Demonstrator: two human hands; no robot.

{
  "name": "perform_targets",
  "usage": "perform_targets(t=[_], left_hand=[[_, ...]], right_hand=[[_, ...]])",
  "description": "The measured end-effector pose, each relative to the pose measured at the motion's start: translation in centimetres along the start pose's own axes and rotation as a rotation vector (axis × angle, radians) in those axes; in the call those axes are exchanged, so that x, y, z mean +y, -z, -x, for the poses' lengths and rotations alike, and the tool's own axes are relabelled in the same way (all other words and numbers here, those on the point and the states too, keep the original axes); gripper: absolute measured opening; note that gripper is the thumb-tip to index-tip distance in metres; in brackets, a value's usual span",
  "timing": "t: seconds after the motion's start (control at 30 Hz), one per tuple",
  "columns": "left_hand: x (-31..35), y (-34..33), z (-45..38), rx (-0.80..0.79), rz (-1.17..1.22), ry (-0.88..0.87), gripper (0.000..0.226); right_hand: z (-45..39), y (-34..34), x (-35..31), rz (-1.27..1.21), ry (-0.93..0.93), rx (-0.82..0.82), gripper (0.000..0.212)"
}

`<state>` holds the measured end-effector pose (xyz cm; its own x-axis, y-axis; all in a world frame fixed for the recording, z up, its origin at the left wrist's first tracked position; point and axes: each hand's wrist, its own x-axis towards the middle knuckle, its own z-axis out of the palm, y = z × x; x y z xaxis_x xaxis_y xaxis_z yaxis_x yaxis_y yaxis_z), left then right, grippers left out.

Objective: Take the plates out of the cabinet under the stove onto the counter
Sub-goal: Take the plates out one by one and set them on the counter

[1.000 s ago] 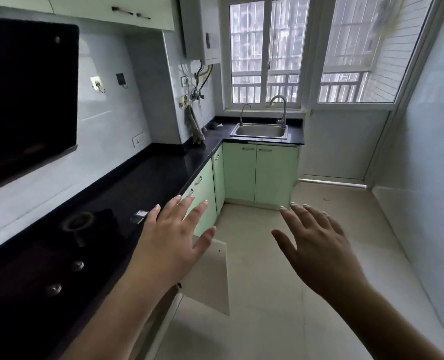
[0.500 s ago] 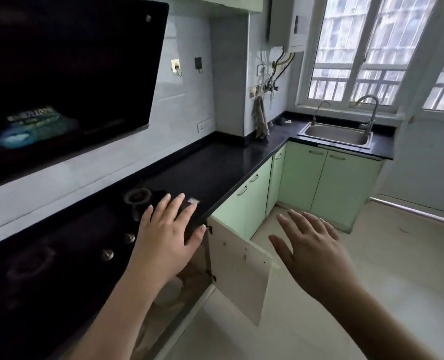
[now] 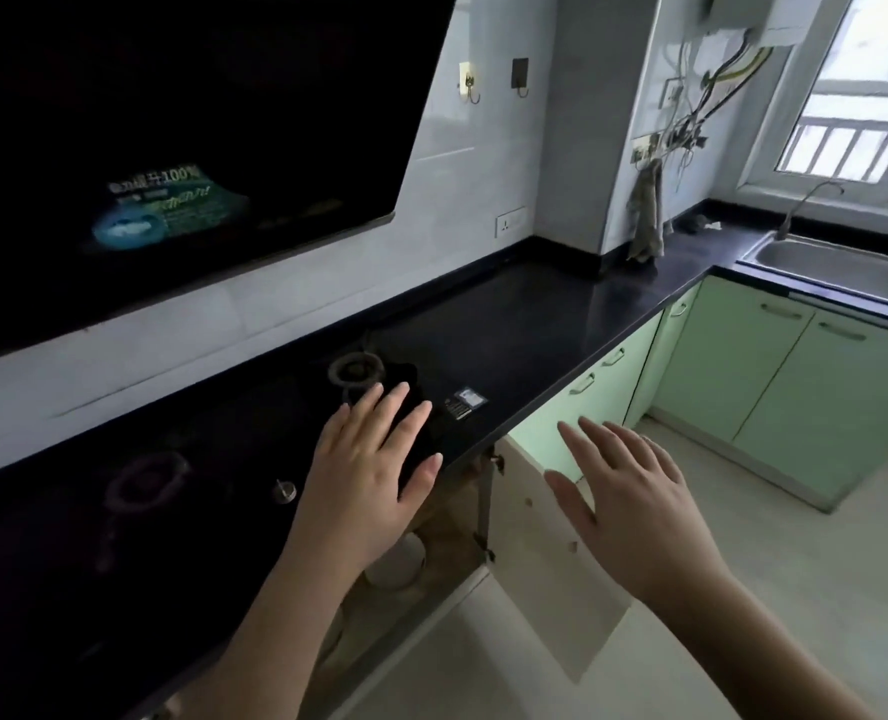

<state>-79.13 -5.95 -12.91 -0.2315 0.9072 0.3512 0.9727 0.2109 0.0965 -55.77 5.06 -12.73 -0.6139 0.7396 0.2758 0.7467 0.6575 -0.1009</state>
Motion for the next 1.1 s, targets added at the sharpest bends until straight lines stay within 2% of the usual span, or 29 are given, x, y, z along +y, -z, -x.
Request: perform_targets(t=[0.3, 0.53, 0.67, 0.87, 1.1], left_hand=[[-0.4, -5.7, -3.3, -0.073, -0.097, 0.143, 0.059], [0.3, -10.2, -7.8, -0.128, -0.113, 0.309, 0.059], [0.5, -12.4, -7.7, -0.140, -0.115, 0.433, 0.056], [0.9, -14.6, -5.6, -0.186, -0.141, 0.507, 0.057], [0.5, -19.3, -2.2, -0.184, -0.046, 0.557, 0.055]], right_hand=[[-9.0, -5.9, 1.3, -0.145, 0.253, -0.031, 0.058], [-16.3, -11.7, 3.6, -0.287, 0.399, -0.037, 0.054], [-19.0, -15.2, 3.5, -0.319, 0.475, -0.081, 0.055], [-18.9, -18.0, 2.6, -0.385, 0.568, -0.121, 0.054], [-14.9, -23.2, 2.0, -0.351, 0.612, -0.226, 0.055]])
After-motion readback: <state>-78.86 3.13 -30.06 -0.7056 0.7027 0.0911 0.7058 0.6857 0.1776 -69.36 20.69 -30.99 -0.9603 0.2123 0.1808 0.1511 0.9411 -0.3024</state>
